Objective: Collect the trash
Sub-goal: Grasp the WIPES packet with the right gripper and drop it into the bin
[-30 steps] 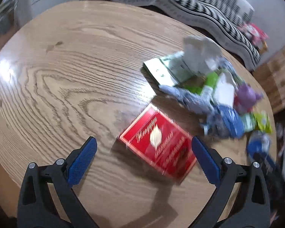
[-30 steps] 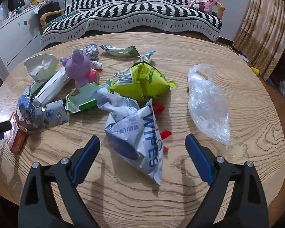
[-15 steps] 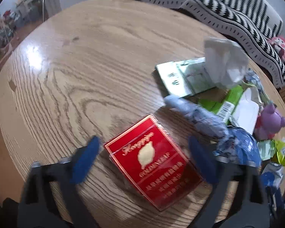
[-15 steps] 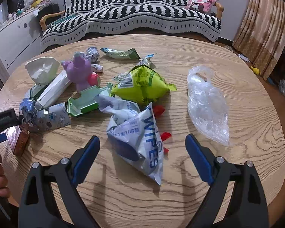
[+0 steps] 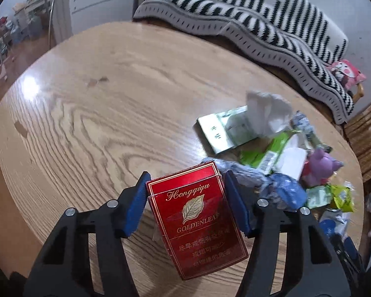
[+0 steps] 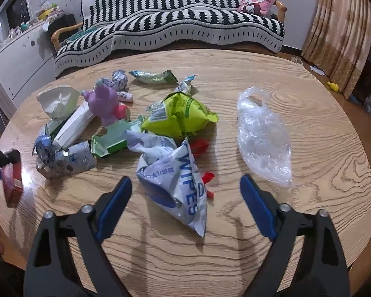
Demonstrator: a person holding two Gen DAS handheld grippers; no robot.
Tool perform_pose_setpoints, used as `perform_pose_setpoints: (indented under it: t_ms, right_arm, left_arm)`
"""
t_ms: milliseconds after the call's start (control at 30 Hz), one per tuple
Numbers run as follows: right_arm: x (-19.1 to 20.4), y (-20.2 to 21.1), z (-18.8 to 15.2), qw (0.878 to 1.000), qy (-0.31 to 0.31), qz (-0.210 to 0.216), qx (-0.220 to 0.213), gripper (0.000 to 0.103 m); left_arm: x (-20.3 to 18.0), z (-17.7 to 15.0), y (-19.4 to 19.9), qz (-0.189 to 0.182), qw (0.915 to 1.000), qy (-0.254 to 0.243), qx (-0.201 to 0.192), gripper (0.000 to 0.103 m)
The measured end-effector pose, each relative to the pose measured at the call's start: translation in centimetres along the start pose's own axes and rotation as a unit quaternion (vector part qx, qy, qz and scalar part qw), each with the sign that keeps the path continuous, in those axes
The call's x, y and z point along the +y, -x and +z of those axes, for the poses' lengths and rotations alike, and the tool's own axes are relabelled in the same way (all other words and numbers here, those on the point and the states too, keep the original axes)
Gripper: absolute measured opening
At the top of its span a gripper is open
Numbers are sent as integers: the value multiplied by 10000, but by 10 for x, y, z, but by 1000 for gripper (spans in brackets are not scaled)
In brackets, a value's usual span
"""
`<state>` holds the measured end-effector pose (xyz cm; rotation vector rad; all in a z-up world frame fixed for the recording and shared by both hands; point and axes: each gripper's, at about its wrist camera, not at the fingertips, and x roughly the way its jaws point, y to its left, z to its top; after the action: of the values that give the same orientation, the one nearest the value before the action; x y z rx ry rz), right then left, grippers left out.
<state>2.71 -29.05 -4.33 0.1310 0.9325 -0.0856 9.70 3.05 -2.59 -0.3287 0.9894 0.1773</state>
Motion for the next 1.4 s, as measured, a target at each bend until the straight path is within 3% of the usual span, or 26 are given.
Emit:
perform_pose_setpoints:
  t_ms: [33,67,167,367,533,667,833,1067,1167,1267,1333,1400]
  right_arm:
    - [1,-2,-1,10000,10,-6,33,71]
    - [1,-4,-2,10000,4,35,76,54]
    - [2,-1,-3,9999,-41,55,75,31]
    - [-12,37,-1,9971,-309,617,-325,27]
    - [-48,71,-7,9937,-590,719,-618,26]
    - [-96,97,-22,9911,-922,567,-780,25]
    - [-180,131,-58,9847,-1445,-5,-974,25]
    - [-318,160,-141,9609,-2416,-1068,-830,25]
    - [-363,163,-179,9483,-2827,-1284,-651,25]
    - [-396,159,-214,9379,-3180,-1321,-422,25]
    - [-413,153,-228,9333,-3339,-1299,-263,25]
    - [-431,145,-244,9266,-3554,-1227,-25,25]
  left_arm:
    - [-2,1,2,-25,10000,-47,-42,60]
    - [-5,2,4,-58,9999,-108,-67,60]
    - [-17,-1,12,-179,9994,-264,-140,60]
    - [-49,-10,31,-362,9962,-666,-419,60]
    - [-72,-25,51,-643,9920,-968,-495,60]
    - [-109,-42,60,-931,9867,-1247,-460,60]
    - [-171,-82,72,-1377,9743,-1743,-374,60]
    - [-277,-170,92,-2179,9379,-2701,-53,60]
    - [-325,-222,104,-2510,9119,-3247,31,60]
    - [-358,-265,111,-2779,8859,-3713,103,60]
    - [-380,-299,112,-2955,8634,-4082,257,60]
    - [-395,-322,111,-3059,8486,-4297,395,60]
